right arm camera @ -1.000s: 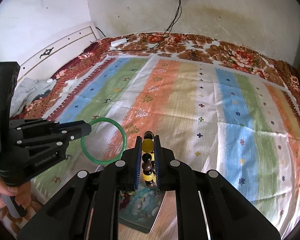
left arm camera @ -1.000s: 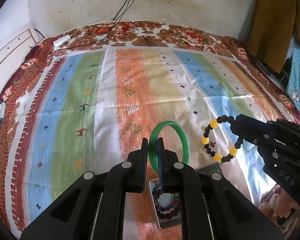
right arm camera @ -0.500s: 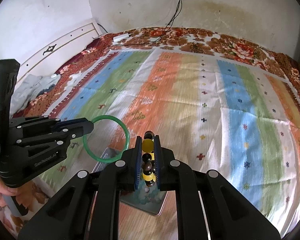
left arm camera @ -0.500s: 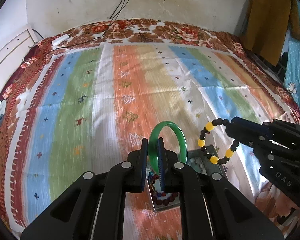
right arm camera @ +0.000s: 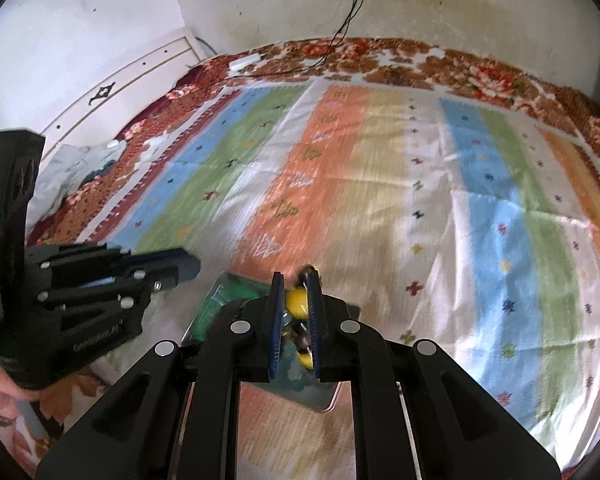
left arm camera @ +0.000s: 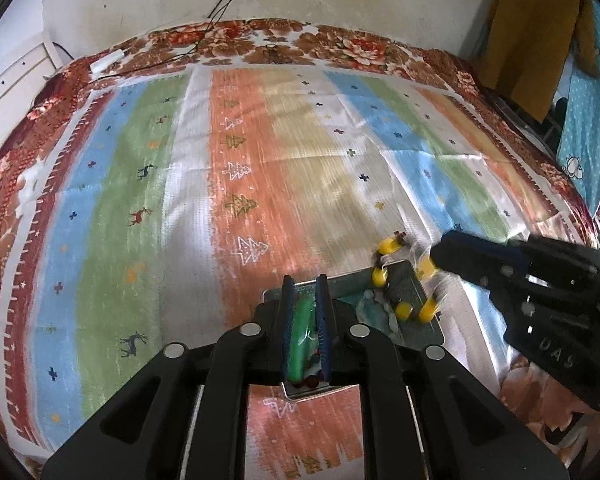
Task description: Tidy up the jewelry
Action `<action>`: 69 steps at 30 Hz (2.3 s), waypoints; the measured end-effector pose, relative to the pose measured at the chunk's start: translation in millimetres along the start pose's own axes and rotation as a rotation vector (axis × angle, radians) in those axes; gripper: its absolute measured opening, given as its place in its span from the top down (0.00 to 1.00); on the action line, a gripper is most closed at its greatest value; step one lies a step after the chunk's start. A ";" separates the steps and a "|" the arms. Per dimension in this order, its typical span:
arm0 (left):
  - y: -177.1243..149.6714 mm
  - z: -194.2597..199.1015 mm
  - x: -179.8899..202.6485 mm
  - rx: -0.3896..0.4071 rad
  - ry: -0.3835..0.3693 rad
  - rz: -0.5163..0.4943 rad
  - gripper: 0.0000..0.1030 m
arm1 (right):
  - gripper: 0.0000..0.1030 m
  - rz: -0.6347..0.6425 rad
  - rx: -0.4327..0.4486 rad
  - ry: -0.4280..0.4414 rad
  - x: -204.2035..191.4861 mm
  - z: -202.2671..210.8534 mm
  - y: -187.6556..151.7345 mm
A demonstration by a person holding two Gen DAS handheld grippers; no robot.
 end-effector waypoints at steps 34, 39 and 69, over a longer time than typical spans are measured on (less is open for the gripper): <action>-32.4 42.0 -3.8 0.107 0.013 -0.059 0.05 | 0.09 0.022 0.064 -0.022 7.4 40.2 -47.7; -31.1 49.3 -4.8 0.129 0.022 -0.063 0.05 | 0.09 0.015 0.075 -0.028 7.5 47.1 -54.6; -44.8 76.1 12.9 0.219 -0.052 -0.096 0.06 | 0.09 0.074 0.178 -0.008 -5.5 76.8 -65.3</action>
Point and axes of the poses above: each gripper's, at about its wrist camera, not at the fingertips, and z roughly against the way its jaws point, x to its right, y to its top, the point moved 10 cm from there along -z, roughly the way its jaws point, and after that the axes turned 10 degrees about z, right-handed, at the moved point
